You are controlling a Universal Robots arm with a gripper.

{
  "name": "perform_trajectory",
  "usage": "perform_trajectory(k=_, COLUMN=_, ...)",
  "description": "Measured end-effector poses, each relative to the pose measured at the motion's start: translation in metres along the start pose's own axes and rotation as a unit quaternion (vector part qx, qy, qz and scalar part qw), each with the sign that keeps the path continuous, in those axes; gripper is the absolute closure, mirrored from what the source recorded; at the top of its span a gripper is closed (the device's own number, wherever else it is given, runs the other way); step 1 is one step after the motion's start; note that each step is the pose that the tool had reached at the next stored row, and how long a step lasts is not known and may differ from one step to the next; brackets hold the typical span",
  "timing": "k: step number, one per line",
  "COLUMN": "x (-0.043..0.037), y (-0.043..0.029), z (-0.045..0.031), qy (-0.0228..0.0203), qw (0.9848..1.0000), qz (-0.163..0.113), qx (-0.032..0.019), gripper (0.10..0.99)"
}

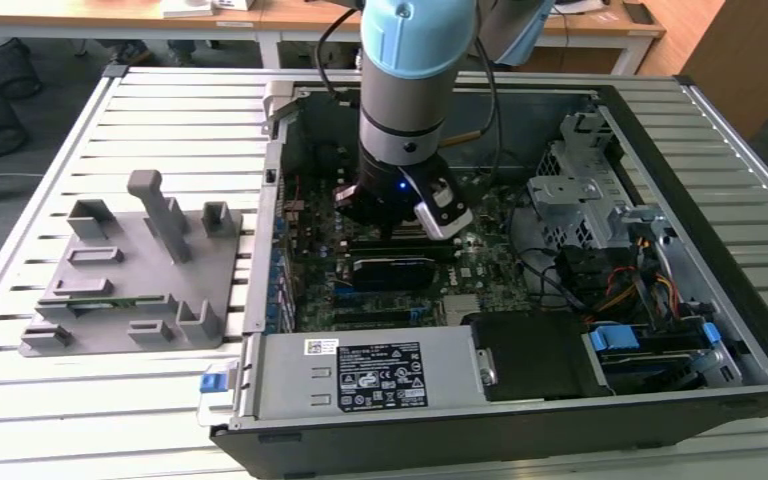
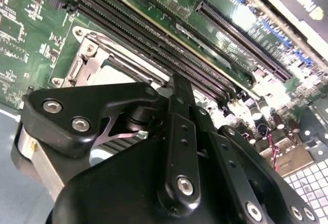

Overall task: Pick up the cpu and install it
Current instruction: 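Install the second cpu locking lever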

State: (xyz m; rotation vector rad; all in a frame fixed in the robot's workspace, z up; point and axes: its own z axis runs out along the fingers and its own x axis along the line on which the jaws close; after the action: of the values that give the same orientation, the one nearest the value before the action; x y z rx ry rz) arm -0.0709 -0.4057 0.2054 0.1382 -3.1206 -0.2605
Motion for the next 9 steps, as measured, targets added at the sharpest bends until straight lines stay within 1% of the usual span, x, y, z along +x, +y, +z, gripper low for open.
perform_trajectory(k=2, x=0.0004, y=-0.0008, z=0.0, qy=-0.0006, qw=1.0, qz=0.0, qx=-0.0072, gripper=0.98)
perform_trajectory(k=4, x=0.0014, y=-0.0021, z=-0.0001, qy=-0.0012, qw=0.9999, qz=-0.001, qx=-0.0119, gripper=0.98)
perform_trajectory(k=6, x=0.0022, y=-0.0034, z=-0.0001, qy=-0.0013, qw=0.9999, qz=-0.004, qx=-0.0136, gripper=0.98)
perform_trajectory(k=9, x=0.0028, y=-0.0055, z=-0.0002, qy=-0.001, qw=0.9999, qz=-0.006, qx=-0.014, gripper=0.98)
